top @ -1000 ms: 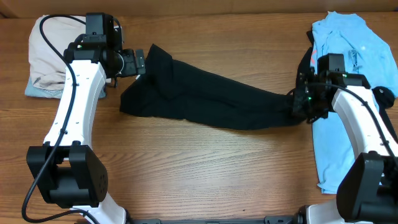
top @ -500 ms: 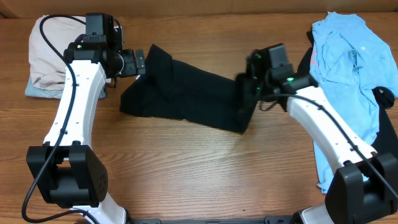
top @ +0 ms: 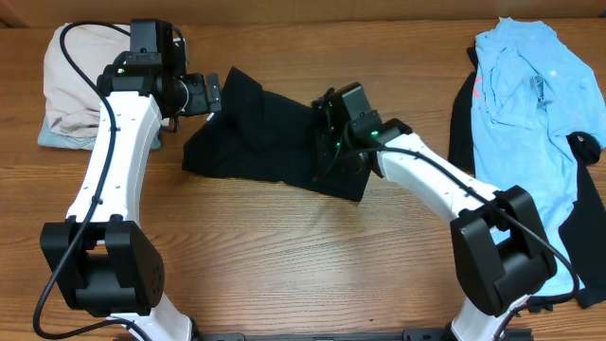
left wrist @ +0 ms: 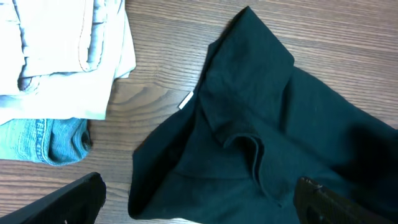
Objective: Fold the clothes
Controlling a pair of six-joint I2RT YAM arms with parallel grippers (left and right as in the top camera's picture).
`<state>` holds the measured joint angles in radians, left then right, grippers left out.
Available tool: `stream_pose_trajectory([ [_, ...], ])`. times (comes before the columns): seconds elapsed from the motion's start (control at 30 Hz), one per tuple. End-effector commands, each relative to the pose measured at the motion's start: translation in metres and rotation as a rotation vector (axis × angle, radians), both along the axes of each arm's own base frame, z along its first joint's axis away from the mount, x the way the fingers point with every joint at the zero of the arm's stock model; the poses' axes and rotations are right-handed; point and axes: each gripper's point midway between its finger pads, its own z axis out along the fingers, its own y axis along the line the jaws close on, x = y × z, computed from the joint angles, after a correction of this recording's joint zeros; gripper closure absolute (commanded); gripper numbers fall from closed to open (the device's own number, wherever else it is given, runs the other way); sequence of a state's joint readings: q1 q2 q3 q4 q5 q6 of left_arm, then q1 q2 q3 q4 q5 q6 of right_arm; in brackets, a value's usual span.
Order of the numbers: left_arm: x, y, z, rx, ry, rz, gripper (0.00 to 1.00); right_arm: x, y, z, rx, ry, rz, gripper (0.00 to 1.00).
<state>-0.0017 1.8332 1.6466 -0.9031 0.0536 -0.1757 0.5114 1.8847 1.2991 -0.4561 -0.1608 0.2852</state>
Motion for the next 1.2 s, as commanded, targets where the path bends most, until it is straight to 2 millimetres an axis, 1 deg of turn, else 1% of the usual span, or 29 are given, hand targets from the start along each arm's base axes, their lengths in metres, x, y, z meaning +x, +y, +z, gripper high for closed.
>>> stream_pose_trajectory([
  [0.0, 0.005, 0.002, 0.011, -0.003, -0.037, -0.015, 0.0, 0.005, 0.012, 0.017, 0.042, -0.039, 0.015, 0.15],
  [0.03, 0.006, 0.002, 0.011, -0.003, -0.039, -0.015, 0.0, 0.004, 0.014, 0.018, 0.052, -0.038, 0.02, 0.05],
  [0.07, 0.006, 0.002, 0.012, -0.003, -0.04, -0.015, 0.0, 0.004, 0.015, 0.02, 0.06, -0.036, 0.027, 0.0],
  [0.2, 0.005, 0.002, 0.011, -0.001, -0.035, -0.02, 0.0, 0.006, 0.015, 0.036, 0.089, -0.021, 0.033, 0.0],
  [0.27, 0.005, 0.001, 0.009, 0.01, -0.032, -0.047, 0.0, 0.009, 0.004, 0.047, 0.072, -0.003, 0.015, 0.0],
  [0.33, 0.006, 0.001, 0.004, 0.022, -0.024, -0.07, 0.0, 0.011, -0.008, 0.051, 0.057, 0.023, -0.006, 0.0],
  [0.4, 0.007, 0.001, -0.003, 0.031, -0.01, -0.092, 0.0, 0.011, -0.021, 0.048, 0.042, 0.054, -0.032, 0.0],
  [0.47, 0.008, -0.001, -0.014, 0.038, 0.012, -0.127, 0.0, 0.006, -0.034, 0.041, 0.012, 0.088, -0.031, 0.0],
  [0.5, 0.008, -0.001, -0.021, 0.042, 0.025, -0.139, 0.0, 0.001, -0.041, 0.036, -0.017, 0.103, -0.008, 0.0],
  [0.57, 0.01, -0.001, -0.034, 0.047, 0.052, -0.15, 0.0, -0.01, -0.047, 0.028, -0.062, 0.135, 0.043, 0.01],
  [0.67, 0.012, 0.0, -0.052, 0.049, 0.085, -0.158, 0.0, -0.026, -0.052, 0.016, -0.103, 0.181, 0.089, 0.09],
  [0.73, 0.013, 0.0, -0.06, 0.047, 0.101, -0.159, 0.0, -0.036, -0.054, 0.006, -0.118, 0.212, 0.101, 0.19],
  [0.77, 0.013, 0.0, -0.067, 0.046, 0.114, -0.159, 0.0, -0.046, -0.056, -0.004, -0.13, 0.242, 0.107, 0.22],
  [0.87, 0.013, 0.0, -0.069, 0.046, 0.12, -0.159, 0.0, -0.059, -0.059, -0.019, -0.146, 0.28, 0.113, 0.27],
  [0.9, 0.013, 0.0, -0.069, 0.046, 0.118, -0.159, 0.0, -0.062, -0.061, -0.023, -0.149, 0.289, 0.113, 0.36],
  [0.97, 0.014, 0.0, -0.068, 0.047, 0.112, -0.159, 0.0, -0.066, -0.064, -0.031, -0.16, 0.299, 0.111, 0.49],
  [1.03, 0.015, 0.001, -0.067, 0.048, 0.109, -0.156, 0.0, -0.071, -0.068, -0.039, -0.173, 0.307, 0.107, 0.68],
  [1.1, 0.015, 0.003, -0.067, 0.047, 0.109, -0.153, 0.0, -0.076, -0.071, -0.047, -0.178, 0.318, 0.107, 0.78],
  [1.17, 0.015, 0.003, -0.067, 0.047, 0.109, -0.153, 0.0, -0.079, -0.072, -0.052, -0.18, 0.321, 0.106, 0.78],
])
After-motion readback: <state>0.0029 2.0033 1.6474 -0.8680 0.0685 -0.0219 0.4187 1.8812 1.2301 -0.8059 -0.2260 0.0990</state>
